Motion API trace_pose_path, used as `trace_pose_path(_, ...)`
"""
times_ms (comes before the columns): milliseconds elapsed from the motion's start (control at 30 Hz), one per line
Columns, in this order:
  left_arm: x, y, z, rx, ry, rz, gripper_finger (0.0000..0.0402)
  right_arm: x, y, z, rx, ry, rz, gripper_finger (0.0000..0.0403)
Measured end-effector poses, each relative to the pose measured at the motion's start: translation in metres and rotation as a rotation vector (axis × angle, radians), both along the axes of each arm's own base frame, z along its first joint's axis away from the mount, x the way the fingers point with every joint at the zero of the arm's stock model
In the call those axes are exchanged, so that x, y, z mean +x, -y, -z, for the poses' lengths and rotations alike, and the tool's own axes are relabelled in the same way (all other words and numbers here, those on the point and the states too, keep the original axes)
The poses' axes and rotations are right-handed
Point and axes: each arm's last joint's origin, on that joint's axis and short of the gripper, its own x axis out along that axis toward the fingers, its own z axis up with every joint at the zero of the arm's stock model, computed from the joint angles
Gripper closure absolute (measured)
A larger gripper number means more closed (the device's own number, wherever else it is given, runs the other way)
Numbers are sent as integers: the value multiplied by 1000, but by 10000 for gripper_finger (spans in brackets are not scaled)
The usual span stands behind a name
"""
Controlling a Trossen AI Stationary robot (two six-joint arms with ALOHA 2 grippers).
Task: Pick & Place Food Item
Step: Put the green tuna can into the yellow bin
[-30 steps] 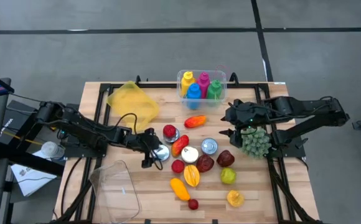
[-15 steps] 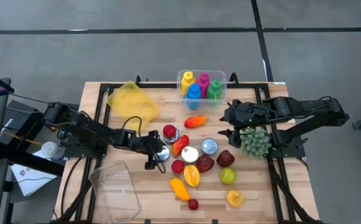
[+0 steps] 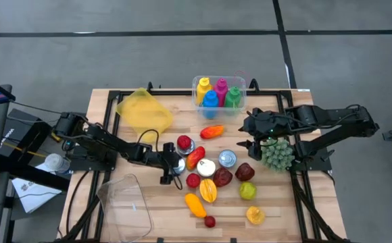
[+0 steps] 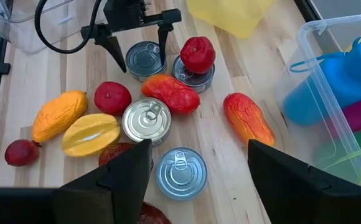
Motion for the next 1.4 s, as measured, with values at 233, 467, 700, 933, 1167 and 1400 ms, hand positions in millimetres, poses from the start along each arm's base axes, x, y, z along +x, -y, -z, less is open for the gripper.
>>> trace_pose_path(233,-3,-1,1,22,-28,-17,107,0,0,0,0,-2,0,147)
trace_pose_path(467,-4,-2,-2,10,-24,-35,226,-2,0,2,-3,-24,0,147)
trace_pose_path(700,-8,-2,-8,-27,-15,-61,350,-2,0,2,-4,-28,1,147)
trace_pose_path(933,-9,0,-7,-134,-43,-129,398,-2,0,2,-4,-27,1,147)
trace_pose_path(1167,-6,3,-22,-151,-40,-120,401,-2,0,2,-5,-26,1,147)
trace_pose_path(1400,-6,2,-39,-187,-12,-150,401,-1,0,1,-4,-11,2,147)
